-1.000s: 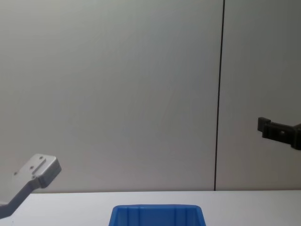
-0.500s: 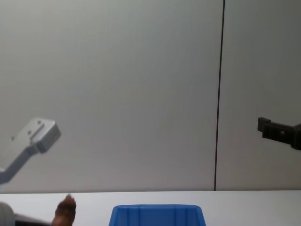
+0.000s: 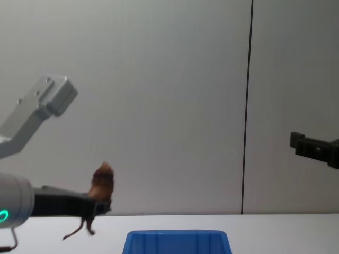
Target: Pick up the two dolls from the table and place them into the box.
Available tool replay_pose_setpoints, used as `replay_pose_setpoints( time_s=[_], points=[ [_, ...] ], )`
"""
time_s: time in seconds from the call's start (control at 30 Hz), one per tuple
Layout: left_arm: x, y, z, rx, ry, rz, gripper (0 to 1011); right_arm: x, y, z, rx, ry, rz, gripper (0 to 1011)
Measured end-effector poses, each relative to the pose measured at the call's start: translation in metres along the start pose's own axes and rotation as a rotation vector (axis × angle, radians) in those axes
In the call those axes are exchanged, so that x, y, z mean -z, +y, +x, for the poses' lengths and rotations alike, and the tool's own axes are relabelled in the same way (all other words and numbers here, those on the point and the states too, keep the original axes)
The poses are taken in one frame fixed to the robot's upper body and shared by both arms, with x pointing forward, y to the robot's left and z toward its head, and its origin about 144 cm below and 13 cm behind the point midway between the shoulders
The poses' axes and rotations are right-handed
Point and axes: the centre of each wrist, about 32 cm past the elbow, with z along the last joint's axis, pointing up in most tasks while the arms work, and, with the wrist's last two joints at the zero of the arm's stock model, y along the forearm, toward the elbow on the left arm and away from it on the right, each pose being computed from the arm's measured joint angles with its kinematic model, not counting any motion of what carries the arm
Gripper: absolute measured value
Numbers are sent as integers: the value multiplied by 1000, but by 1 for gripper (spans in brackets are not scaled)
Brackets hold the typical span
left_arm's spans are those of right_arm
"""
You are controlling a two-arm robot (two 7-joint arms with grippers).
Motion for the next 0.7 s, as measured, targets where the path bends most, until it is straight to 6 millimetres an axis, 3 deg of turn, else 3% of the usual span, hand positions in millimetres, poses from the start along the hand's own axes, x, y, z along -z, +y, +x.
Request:
replay_pose_setpoints(
  time_s=[0.47,0.7],
  points=[
    [-17,-10,0,215,39,-168,367,0,0,0,0,0,0,1001],
    [-20,-19,-1,332,68,-221,565,0,0,0,0,0,0,1001]
  ],
)
